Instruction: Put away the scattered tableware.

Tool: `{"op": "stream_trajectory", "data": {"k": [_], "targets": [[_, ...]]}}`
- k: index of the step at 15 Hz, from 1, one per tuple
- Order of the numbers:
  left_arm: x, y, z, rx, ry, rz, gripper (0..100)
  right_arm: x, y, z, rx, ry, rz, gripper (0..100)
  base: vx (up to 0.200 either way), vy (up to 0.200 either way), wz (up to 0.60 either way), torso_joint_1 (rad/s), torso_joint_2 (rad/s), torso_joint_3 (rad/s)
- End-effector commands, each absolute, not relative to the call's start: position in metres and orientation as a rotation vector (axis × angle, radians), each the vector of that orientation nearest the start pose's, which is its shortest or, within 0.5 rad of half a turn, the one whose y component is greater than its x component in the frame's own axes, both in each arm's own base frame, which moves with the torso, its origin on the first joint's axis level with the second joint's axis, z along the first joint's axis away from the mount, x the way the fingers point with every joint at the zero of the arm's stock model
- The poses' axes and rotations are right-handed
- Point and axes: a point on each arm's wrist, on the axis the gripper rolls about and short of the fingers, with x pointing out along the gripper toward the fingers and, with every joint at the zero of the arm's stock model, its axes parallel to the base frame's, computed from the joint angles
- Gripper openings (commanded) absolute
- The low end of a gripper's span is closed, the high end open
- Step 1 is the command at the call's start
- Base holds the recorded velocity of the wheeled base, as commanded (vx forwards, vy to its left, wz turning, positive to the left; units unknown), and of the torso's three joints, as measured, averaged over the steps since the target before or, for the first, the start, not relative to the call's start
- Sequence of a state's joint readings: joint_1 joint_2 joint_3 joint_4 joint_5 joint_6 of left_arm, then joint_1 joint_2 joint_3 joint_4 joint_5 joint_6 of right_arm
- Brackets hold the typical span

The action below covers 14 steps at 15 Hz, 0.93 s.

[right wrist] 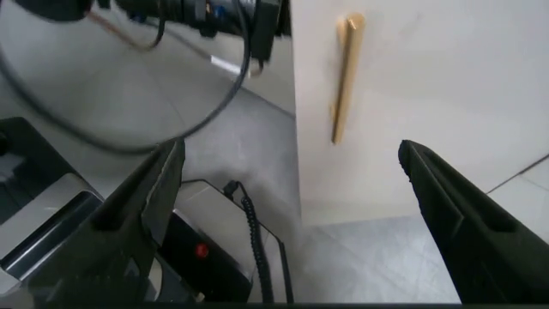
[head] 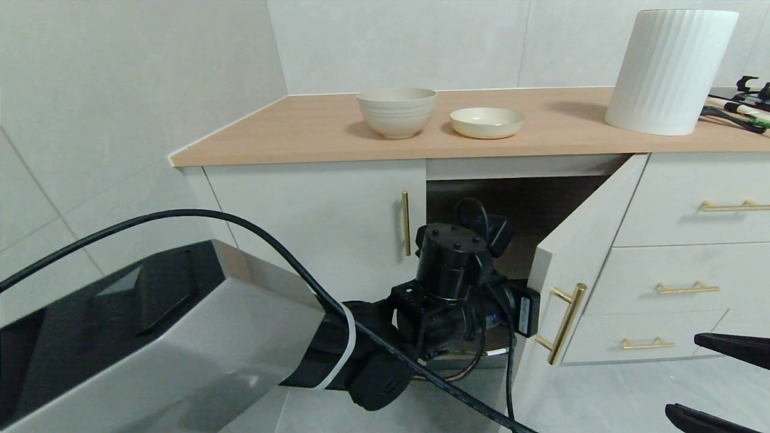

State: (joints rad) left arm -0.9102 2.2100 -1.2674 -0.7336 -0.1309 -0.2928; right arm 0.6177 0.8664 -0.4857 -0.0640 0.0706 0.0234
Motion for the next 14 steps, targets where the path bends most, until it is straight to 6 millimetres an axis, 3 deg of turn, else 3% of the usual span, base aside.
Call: {"op": "stream_trajectory", "data": {"k": [1, 2, 3, 5, 6, 7, 9, 11, 14], "targets": [[0.228, -0.368, 0.144, -0.186, 0.322, -1.096, 0, 0.066, 0.054, 0.206, -0.055, 0.283, 0.757, 100, 0.0, 0.0, 0.0, 0.0, 0.0, 0.0], [0.215, -0.371, 0.149, -0.185, 0.315, -1.13, 0, 0.063, 0.054, 0.207, -0.051, 0.27, 0.785, 100, 0.0, 0.0, 0.0, 0.0, 0.0, 0.0], [0.171, -0.378, 0.165, -0.183, 0.31, -1.254, 0, 0.055, 0.051, 0.208, -0.04, 0.243, 0.863, 100, 0.0, 0.0, 0.0, 0.0, 0.0, 0.0], [0.149, -0.363, 0.183, -0.202, 0.318, -1.343, 0, 0.049, 0.048, 0.209, -0.028, 0.227, 0.932, 100, 0.0, 0.0, 0.0, 0.0, 0.0, 0.0], [0.151, -0.359, 0.186, -0.221, 0.329, -1.351, 0, 0.048, 0.048, 0.208, -0.026, 0.225, 0.949, 100, 0.0, 0.0, 0.0, 0.0, 0.0, 0.0], [0.173, -0.349, 0.185, -0.255, 0.339, -1.293, 0, 0.048, 0.048, 0.208, -0.029, 0.237, 0.957, 100, 0.0, 0.0, 0.0, 0.0, 0.0, 0.0], [0.2, -0.33, 0.177, -0.253, 0.352, -1.201, 0, 0.049, 0.049, 0.208, -0.031, 0.243, 0.952, 100, 0.0, 0.0, 0.0, 0.0, 0.0, 0.0], [0.215, -0.307, 0.179, -0.258, 0.348, -1.128, 0, 0.054, 0.051, 0.209, -0.031, 0.255, 0.922, 100, 0.0, 0.0, 0.0, 0.0, 0.0, 0.0], [0.219, -0.256, 0.194, -0.257, 0.321, -1.028, 0, 0.068, 0.059, 0.217, 0.018, 0.3, 0.837, 100, 0.0, 0.0, 0.0, 0.0, 0.0, 0.0]]}}
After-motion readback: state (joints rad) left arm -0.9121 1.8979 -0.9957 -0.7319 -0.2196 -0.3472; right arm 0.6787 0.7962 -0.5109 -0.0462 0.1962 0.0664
